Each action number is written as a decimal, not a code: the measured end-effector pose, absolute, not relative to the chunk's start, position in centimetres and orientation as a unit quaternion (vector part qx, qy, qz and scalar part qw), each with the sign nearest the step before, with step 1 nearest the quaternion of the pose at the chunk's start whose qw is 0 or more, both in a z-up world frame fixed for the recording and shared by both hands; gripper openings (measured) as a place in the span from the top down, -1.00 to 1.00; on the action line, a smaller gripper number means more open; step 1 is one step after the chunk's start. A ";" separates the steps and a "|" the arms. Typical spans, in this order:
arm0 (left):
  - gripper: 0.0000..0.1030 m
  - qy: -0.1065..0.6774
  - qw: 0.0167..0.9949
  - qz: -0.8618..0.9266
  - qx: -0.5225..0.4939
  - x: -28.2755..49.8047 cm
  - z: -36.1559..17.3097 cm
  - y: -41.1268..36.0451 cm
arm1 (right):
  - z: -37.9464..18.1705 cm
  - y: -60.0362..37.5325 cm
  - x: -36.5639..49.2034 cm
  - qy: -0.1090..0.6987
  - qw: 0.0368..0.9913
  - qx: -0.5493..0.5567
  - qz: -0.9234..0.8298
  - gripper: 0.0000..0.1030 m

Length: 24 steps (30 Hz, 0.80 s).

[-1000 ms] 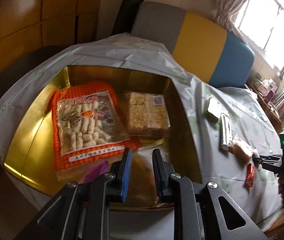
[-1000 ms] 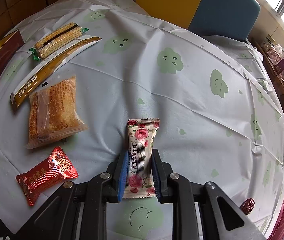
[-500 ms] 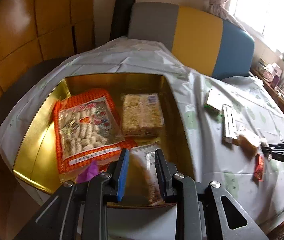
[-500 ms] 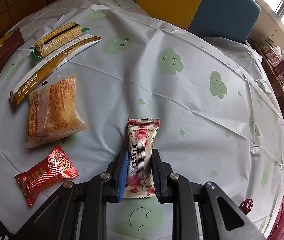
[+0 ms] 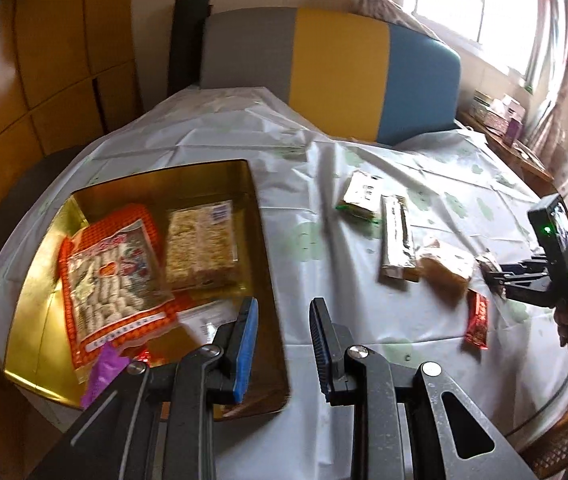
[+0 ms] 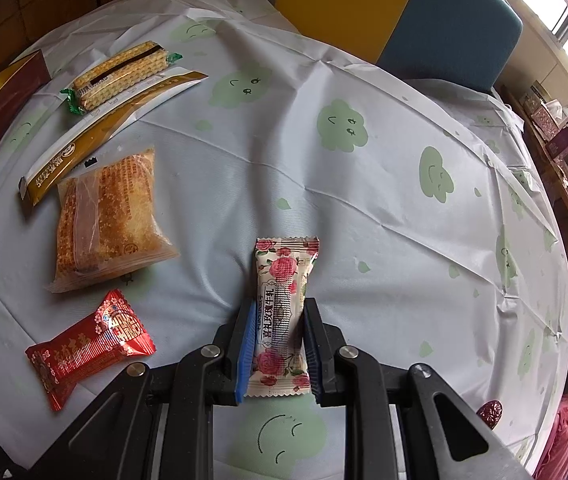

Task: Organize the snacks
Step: 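Grasp the white and gold stick packets with the left gripper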

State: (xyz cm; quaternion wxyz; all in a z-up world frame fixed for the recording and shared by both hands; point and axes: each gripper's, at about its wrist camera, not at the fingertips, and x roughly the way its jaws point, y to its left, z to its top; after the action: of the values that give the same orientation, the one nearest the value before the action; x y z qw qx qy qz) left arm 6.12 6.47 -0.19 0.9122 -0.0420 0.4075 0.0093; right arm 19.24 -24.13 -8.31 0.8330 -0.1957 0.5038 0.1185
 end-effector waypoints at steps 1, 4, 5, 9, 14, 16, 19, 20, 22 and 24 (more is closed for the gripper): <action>0.47 0.408 0.912 0.005 -0.041 6.2 -0.2 6.2 | -8.3 -24.1 19.2 0.504 0.833 -0.196 0.119 0.56; 0.46 0.412 0.911 -0.007 -0.034 6.4 -0.4 5.1 | -8.3 -24.1 19.2 0.504 0.833 -0.196 0.118 0.56; 0.46 0.413 0.910 -0.011 -0.032 6.5 -0.4 4.7 | -8.3 -24.2 19.2 0.504 0.833 -0.196 0.118 0.56; 0.43 0.419 0.907 -0.024 -0.028 6.7 -0.6 3.5 | -8.3 -24.2 19.3 0.504 0.833 -0.197 0.118 0.57; 0.41 0.427 0.903 -0.040 -0.022 7.3 -1.0 2.0 | -8.3 -24.1 19.2 0.503 0.832 -0.202 0.118 0.57; 0.38 0.431 0.901 -0.045 -0.022 7.7 -1.2 1.5 | -8.3 -24.0 19.2 0.503 0.832 -0.202 0.118 0.57; 0.31 0.436 0.898 -0.054 -0.024 8.4 -1.3 0.7 | -8.3 -24.1 19.2 0.503 0.832 -0.201 0.118 0.57; 0.30 0.437 0.897 -0.057 -0.023 8.7 -1.3 0.4 | -8.3 -24.1 19.2 0.503 0.832 -0.202 0.118 0.57; 0.29 0.440 0.896 -0.060 -0.019 9.2 -1.4 0.0 | -8.3 -24.1 19.2 0.503 0.832 -0.202 0.118 0.57; 0.27 0.443 0.894 -0.064 -0.019 9.8 -1.4 -0.4 | -8.3 -24.1 19.2 0.503 0.832 -0.202 0.117 0.57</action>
State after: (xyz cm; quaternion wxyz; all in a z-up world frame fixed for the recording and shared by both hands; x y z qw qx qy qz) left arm 9.79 -0.40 -1.39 0.8941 -0.0190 0.4429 -0.0643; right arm 19.22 -24.09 -8.34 0.8324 -0.2018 0.5026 0.1175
